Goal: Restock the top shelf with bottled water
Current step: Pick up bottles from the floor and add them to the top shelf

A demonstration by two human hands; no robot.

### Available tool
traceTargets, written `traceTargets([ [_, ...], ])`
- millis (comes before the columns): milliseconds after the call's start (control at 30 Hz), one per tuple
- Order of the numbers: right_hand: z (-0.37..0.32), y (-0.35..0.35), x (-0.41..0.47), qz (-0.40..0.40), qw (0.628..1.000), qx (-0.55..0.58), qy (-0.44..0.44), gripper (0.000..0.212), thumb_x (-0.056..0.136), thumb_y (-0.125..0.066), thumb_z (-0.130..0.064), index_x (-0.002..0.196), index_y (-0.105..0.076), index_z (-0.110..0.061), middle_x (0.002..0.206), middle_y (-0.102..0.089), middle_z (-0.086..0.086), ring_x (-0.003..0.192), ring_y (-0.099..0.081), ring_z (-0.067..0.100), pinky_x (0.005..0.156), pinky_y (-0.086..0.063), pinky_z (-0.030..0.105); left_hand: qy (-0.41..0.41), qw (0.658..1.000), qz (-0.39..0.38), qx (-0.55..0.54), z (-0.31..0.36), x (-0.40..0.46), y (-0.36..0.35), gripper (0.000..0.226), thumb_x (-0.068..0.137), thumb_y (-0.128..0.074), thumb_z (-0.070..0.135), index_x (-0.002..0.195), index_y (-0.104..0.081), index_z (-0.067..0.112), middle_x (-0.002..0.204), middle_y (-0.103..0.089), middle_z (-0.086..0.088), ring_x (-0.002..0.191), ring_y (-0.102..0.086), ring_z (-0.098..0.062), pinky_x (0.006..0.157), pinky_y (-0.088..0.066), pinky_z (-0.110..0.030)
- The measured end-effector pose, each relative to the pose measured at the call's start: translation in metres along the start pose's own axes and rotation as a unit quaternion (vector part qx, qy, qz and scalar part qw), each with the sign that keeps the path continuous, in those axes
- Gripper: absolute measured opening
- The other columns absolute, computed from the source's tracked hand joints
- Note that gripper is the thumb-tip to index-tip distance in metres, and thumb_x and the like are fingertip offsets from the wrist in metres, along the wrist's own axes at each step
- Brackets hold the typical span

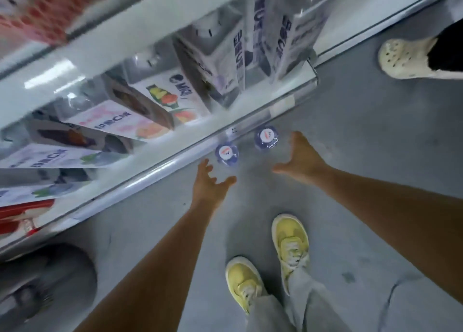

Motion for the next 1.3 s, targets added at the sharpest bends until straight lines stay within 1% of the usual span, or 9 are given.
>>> traceTargets([
  [100, 0.002, -0.014, 0.035, 0.019, 0.998, 0.052, 0.032, 0.072, 0.070, -0.085, -0.016, 0.130, -0.044, -0.014, 0.126, -0.053, 0.003, 0.112, -0.051, 0.016, 0.092, -0.041, 0.028, -0.060, 0.998, -0.002, 0.011, -0.001, 0.044, -0.016, 0.104, 0.067, -0.090, 0.018, 0.151, -0.028, 0.018, 0.144, -0.049, -0.001, 0.125, -0.055, -0.023, 0.105, -0.044, -0.037],
  [167, -0.002, -0.022, 0.049, 0.039, 0.995, 0.076, 0.055, 0.052, 0.070, -0.085, -0.007, 0.107, -0.050, -0.021, 0.103, -0.057, -0.004, 0.100, -0.054, 0.015, 0.081, -0.041, 0.025, -0.087, 0.996, 0.010, 0.011, -0.002, 0.062, -0.022, 0.106, 0.054, -0.092, 0.028, 0.145, -0.039, 0.017, 0.131, -0.060, -0.001, 0.118, -0.059, -0.021, 0.105, -0.045, -0.037],
  [300, -0.004, -0.028, 0.062, 0.094, 0.988, 0.100, 0.078, 0.059, 0.071, -0.085, -0.019, 0.121, -0.053, -0.015, 0.108, -0.064, -0.003, 0.101, -0.062, 0.019, 0.077, -0.041, 0.023, -0.114, 0.993, 0.007, 0.019, 0.000, 0.072, -0.030, 0.082, 0.066, -0.088, 0.024, 0.137, -0.047, 0.020, 0.113, -0.061, 0.003, 0.107, -0.060, -0.017, 0.099, -0.048, -0.036],
  [433, 0.000, -0.021, 0.060, 0.110, 0.988, 0.049, 0.092, 0.056, 0.073, -0.083, -0.031, 0.121, -0.057, -0.020, 0.107, -0.068, -0.001, 0.097, -0.062, 0.020, 0.077, -0.044, 0.027, -0.124, 0.992, 0.028, 0.005, -0.002, 0.071, -0.025, 0.069, 0.052, -0.089, 0.035, 0.114, -0.060, 0.027, 0.104, -0.071, 0.006, 0.099, -0.068, -0.019, 0.093, -0.054, -0.041],
  [733, -0.015, 0.017, -0.016, 0.073, 0.990, 0.034, 0.120, 0.055, 0.063, -0.088, -0.043, 0.107, -0.060, -0.026, 0.099, -0.071, -0.006, 0.092, -0.067, 0.019, 0.082, -0.055, 0.040, -0.133, 0.991, 0.023, 0.012, 0.022, -0.002, 0.005, 0.060, 0.060, -0.089, 0.039, 0.111, -0.059, 0.026, 0.104, -0.068, 0.007, 0.097, -0.064, -0.014, 0.078, -0.043, -0.010],
  [967, -0.063, 0.065, -0.123, 0.050, 0.979, 0.096, 0.174, 0.050, 0.068, -0.090, -0.031, 0.106, -0.060, -0.019, 0.097, -0.069, -0.004, 0.087, -0.063, 0.014, 0.071, -0.049, 0.018, -0.127, 0.991, 0.015, -0.034, 0.070, -0.104, 0.050, 0.080, 0.043, -0.082, 0.052, 0.116, -0.063, 0.024, 0.109, -0.070, 0.006, 0.097, -0.064, -0.009, 0.087, -0.047, -0.020],
  [1133, -0.109, 0.113, -0.191, 0.014, 0.964, 0.189, 0.185, 0.048, 0.060, -0.089, -0.029, 0.100, -0.062, -0.030, 0.095, -0.070, -0.011, 0.090, -0.065, 0.012, 0.083, -0.054, 0.036, -0.155, 0.986, -0.010, -0.055, 0.116, -0.183, 0.097, 0.066, 0.055, -0.090, 0.029, 0.114, -0.064, 0.017, 0.109, -0.071, 0.001, 0.102, -0.066, -0.013, 0.090, -0.053, -0.025],
  [1233, -0.140, 0.147, -0.228, 0.005, 0.955, 0.214, 0.206, 0.043, 0.065, -0.088, -0.016, 0.100, -0.064, -0.025, 0.096, -0.071, -0.004, 0.087, -0.062, 0.008, 0.089, -0.053, 0.041, -0.175, 0.981, -0.020, -0.083, 0.148, -0.227, 0.130, 0.052, 0.068, -0.087, 0.006, 0.115, -0.063, 0.009, 0.106, -0.069, 0.000, 0.084, -0.064, 0.009, 0.075, -0.049, -0.010],
  [1300, -0.166, 0.174, -0.256, 0.002, 0.951, 0.218, 0.219, 0.044, 0.069, -0.087, -0.008, 0.104, -0.064, -0.018, 0.099, -0.071, 0.002, 0.089, -0.061, 0.008, 0.091, -0.052, 0.041, -0.192, 0.977, -0.020, -0.093, 0.176, -0.259, 0.152, 0.046, 0.074, -0.080, -0.001, 0.112, -0.061, 0.017, 0.101, -0.067, 0.008, 0.077, -0.062, 0.015, 0.068, -0.046, -0.005],
])
Point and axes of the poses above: each hand's wrist, its own x-axis towards the middle knuckle, its own y-axis out of the back of the hand, z = x × y, the point moved 4 cm from there along x, towards the middle knuckle
